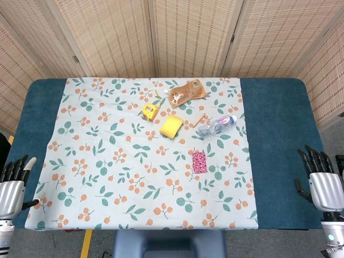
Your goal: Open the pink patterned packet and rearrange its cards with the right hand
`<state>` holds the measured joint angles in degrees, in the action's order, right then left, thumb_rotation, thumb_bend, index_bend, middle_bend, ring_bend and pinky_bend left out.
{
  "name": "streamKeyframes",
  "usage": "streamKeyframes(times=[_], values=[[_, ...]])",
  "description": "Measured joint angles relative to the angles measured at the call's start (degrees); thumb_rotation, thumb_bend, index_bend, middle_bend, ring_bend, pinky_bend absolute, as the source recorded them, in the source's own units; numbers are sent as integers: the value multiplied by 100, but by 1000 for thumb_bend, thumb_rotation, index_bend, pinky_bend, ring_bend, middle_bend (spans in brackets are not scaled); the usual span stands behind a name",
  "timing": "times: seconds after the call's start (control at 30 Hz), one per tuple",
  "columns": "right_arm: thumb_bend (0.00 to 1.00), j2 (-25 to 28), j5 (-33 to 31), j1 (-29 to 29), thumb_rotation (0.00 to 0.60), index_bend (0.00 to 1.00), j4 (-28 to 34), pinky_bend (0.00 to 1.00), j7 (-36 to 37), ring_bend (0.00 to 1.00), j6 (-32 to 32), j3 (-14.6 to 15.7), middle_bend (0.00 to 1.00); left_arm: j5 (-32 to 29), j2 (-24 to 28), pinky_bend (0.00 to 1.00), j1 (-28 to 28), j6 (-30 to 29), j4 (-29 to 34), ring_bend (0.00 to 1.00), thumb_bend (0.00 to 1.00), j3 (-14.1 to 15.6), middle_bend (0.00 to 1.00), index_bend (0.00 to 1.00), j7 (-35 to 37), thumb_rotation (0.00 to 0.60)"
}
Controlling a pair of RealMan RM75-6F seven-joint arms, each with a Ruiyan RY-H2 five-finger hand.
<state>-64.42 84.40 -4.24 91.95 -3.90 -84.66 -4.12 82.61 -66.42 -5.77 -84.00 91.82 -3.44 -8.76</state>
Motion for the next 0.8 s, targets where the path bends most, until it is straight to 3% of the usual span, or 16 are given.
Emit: streamKeyframes(times=[0.8], values=[[460,133,145,-65,600,0,50,0,337,0,73,16,16,80,-114,0,104,-246,-117,3,256,3,0,56,80,600]])
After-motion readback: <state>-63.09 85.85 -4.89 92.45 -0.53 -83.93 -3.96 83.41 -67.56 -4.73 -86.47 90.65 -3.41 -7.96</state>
